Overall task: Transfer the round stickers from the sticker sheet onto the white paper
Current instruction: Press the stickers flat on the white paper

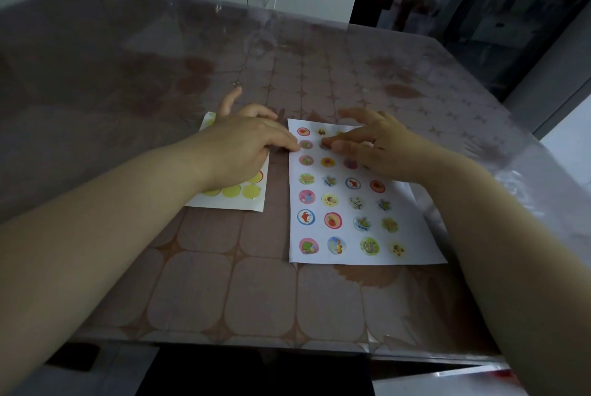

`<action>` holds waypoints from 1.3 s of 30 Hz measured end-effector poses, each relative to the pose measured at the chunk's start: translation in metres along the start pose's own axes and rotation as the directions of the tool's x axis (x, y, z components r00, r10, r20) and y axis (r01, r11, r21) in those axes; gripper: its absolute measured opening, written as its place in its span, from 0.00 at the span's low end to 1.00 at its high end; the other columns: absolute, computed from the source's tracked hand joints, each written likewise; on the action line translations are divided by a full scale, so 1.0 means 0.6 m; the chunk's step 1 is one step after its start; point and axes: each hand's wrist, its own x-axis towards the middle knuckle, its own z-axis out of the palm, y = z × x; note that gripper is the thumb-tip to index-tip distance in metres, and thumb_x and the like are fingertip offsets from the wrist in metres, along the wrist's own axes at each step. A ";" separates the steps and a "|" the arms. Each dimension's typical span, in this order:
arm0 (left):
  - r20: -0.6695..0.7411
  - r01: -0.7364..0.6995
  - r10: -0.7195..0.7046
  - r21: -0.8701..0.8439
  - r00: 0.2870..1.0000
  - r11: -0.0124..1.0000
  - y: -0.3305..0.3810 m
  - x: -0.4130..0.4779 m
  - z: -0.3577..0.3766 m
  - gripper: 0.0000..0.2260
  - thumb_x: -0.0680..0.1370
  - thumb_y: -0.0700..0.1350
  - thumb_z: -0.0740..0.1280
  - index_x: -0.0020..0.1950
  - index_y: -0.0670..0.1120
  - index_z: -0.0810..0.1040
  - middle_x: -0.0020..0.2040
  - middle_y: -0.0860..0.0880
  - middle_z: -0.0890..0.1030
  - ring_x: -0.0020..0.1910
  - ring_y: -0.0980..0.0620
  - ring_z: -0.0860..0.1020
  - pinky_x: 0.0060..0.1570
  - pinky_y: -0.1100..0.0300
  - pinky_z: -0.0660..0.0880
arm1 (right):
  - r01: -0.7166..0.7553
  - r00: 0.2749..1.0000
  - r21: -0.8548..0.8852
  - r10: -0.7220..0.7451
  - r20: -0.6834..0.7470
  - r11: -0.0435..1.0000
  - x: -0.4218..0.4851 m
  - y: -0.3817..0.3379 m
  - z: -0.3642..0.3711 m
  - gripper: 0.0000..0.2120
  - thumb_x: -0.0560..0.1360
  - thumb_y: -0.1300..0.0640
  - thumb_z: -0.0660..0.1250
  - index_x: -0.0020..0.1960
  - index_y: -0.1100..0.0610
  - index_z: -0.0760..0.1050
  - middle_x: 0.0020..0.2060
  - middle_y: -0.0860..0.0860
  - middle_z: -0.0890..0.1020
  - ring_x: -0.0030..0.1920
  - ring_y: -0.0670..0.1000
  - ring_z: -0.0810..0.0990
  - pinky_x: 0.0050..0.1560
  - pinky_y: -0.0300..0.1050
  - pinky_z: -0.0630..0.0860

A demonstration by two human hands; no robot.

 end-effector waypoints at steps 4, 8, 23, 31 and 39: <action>0.007 0.011 -0.011 -0.001 1.000 1.000 0.003 -0.001 0.000 0.19 0.75 0.36 0.59 0.58 0.55 0.79 0.56 0.59 0.79 0.65 0.54 0.68 0.71 0.47 0.38 | -0.037 0.999 0.048 0.038 -0.021 0.998 0.008 0.002 0.004 0.19 0.74 0.37 0.56 0.58 0.43 0.78 0.72 0.43 0.60 0.71 0.52 0.58 0.71 0.54 0.57; 0.008 0.013 -0.013 0.004 1.000 1.000 0.004 -0.001 -0.002 0.20 0.75 0.33 0.59 0.59 0.55 0.78 0.57 0.59 0.79 0.65 0.55 0.67 0.70 0.49 0.37 | -0.040 0.999 0.034 0.041 -0.019 0.999 0.014 -0.001 0.003 0.19 0.75 0.38 0.57 0.58 0.44 0.78 0.72 0.44 0.60 0.70 0.53 0.60 0.70 0.56 0.60; 0.047 0.013 -0.013 0.008 0.999 1.000 0.002 -0.002 -0.003 0.20 0.75 0.37 0.57 0.59 0.55 0.77 0.55 0.64 0.75 0.65 0.55 0.67 0.70 0.49 0.36 | -0.257 0.961 0.140 0.268 -0.067 0.956 0.017 0.026 0.015 0.35 0.72 0.38 0.62 0.74 0.40 0.49 0.75 0.50 0.54 0.74 0.59 0.52 0.71 0.57 0.53; 0.063 0.011 -0.012 0.014 0.998 1.000 0.004 -0.001 -0.004 0.21 0.73 0.40 0.53 0.60 0.55 0.77 0.57 0.61 0.77 0.65 0.56 0.66 0.70 0.50 0.36 | -0.357 0.934 0.188 0.353 0.058 0.915 0.036 0.029 0.005 0.42 0.69 0.36 0.66 0.74 0.38 0.44 0.76 0.50 0.47 0.75 0.59 0.50 0.73 0.58 0.53; 0.030 0.011 -0.011 0.019 0.999 1.000 0.005 -0.002 -0.003 0.17 0.76 0.44 0.55 0.59 0.54 0.78 0.58 0.58 0.78 0.65 0.55 0.68 0.69 0.50 0.37 | -0.379 0.904 0.322 0.422 -0.073 0.867 0.010 0.080 -0.008 0.42 0.67 0.35 0.67 0.75 0.44 0.51 0.75 0.50 0.55 0.74 0.55 0.57 0.70 0.52 0.57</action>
